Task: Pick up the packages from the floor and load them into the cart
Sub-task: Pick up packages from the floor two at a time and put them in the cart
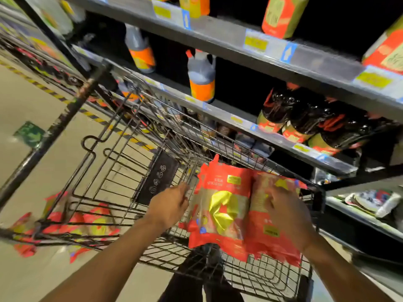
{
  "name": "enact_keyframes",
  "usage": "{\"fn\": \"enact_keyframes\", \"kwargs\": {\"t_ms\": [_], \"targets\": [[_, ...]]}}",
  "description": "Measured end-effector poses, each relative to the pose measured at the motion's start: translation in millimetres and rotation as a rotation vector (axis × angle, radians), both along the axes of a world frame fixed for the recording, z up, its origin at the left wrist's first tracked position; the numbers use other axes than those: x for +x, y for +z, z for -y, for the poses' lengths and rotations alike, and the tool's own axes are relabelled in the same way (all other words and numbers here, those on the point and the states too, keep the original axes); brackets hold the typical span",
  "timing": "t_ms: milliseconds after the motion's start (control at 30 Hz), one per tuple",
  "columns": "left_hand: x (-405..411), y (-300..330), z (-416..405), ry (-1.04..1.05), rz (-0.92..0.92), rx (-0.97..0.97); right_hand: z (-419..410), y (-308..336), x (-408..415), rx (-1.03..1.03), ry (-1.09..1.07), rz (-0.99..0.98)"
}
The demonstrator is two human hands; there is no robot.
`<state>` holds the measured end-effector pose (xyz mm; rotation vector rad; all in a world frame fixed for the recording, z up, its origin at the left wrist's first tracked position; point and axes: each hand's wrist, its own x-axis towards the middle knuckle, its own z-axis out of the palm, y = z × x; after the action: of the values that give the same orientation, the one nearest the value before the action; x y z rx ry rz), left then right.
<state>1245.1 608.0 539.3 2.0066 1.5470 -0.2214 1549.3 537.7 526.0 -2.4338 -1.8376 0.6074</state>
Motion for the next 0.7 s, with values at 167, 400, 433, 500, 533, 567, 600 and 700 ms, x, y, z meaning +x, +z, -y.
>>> {"fn": "enact_keyframes", "kwargs": {"t_ms": [167,400,433,500,533,567,600,700], "targets": [[-61.0,89.5,-5.3,0.008,-0.131,0.201,-57.2,62.6,-86.4,-0.022,0.211,0.029],[-203.4,222.0,16.5,0.300,-0.133,0.541,-111.3,188.7,-204.6,0.318,0.423,-0.123],[-228.0,234.2,24.5,0.359,-0.126,0.581,-114.5,204.4,-224.6,0.359,0.448,-0.151],[-278.4,249.1,46.1,0.496,-0.075,0.638,-115.6,234.2,-271.7,0.439,0.516,-0.186],[-303.4,252.0,60.6,0.556,-0.051,0.654,-111.8,247.0,-298.2,0.468,0.558,-0.183],[-329.0,250.3,77.3,0.604,-0.041,0.659,-105.0,257.4,-326.4,0.483,0.600,-0.184],[-353.1,246.1,95.9,0.636,-0.047,0.647,-95.0,264.6,-356.0,0.496,0.640,-0.200],[-418.6,226.3,154.8,0.700,-0.095,0.574,-55.2,268.3,-446.6,0.501,0.727,-0.288]]}}
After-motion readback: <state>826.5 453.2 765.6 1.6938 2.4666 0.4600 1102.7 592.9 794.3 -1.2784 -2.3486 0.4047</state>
